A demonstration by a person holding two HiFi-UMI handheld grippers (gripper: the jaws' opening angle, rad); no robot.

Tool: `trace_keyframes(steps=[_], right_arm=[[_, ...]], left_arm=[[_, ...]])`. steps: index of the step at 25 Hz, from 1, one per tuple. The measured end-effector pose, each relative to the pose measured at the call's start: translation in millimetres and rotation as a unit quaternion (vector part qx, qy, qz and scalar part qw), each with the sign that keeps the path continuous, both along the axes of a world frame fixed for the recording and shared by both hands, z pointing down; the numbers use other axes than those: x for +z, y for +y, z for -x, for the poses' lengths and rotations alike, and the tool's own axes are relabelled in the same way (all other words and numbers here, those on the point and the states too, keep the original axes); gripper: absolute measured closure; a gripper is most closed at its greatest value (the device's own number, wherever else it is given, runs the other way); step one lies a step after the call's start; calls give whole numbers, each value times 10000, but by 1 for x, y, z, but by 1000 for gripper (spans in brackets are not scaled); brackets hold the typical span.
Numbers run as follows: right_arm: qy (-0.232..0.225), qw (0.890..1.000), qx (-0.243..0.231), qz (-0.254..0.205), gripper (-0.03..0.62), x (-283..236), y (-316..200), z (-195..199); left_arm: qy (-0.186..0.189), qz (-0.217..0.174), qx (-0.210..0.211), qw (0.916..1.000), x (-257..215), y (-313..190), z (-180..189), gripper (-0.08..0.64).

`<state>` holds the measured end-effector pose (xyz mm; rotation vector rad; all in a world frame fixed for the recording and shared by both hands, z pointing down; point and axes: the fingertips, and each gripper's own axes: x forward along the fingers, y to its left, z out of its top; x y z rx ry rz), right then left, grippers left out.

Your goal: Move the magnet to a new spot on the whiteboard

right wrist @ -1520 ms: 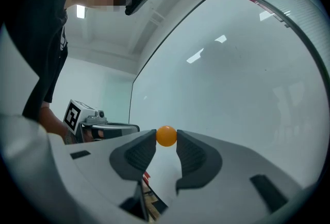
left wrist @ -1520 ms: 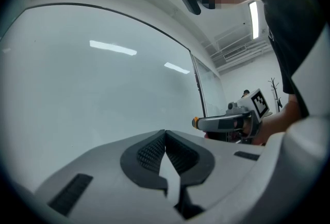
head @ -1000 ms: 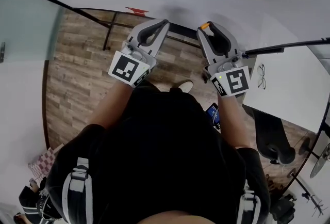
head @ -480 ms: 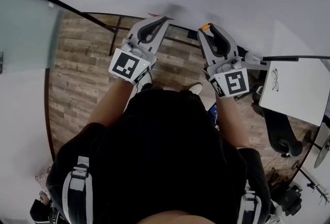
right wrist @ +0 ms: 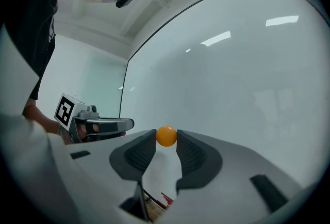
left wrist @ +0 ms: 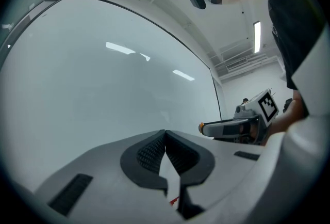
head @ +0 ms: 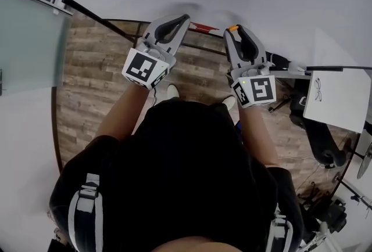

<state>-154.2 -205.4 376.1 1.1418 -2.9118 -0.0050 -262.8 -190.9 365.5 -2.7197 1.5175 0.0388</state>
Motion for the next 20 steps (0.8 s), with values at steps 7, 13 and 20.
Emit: trace_keyframes(steps=[7, 13, 20], right_arm=[[144, 9970, 759, 34, 472, -3, -9, 31], [119, 9930, 1171, -115, 472, -20, -26, 43], [43, 9880, 1536, -141, 472, -30, -53, 42]], left_arm=[[-67, -69, 293, 9995, -7, -12, 38, 555], [-122, -198, 285, 9993, -18, -23, 55, 555], [-193, -298, 216, 9991, -27, -40, 58, 555]])
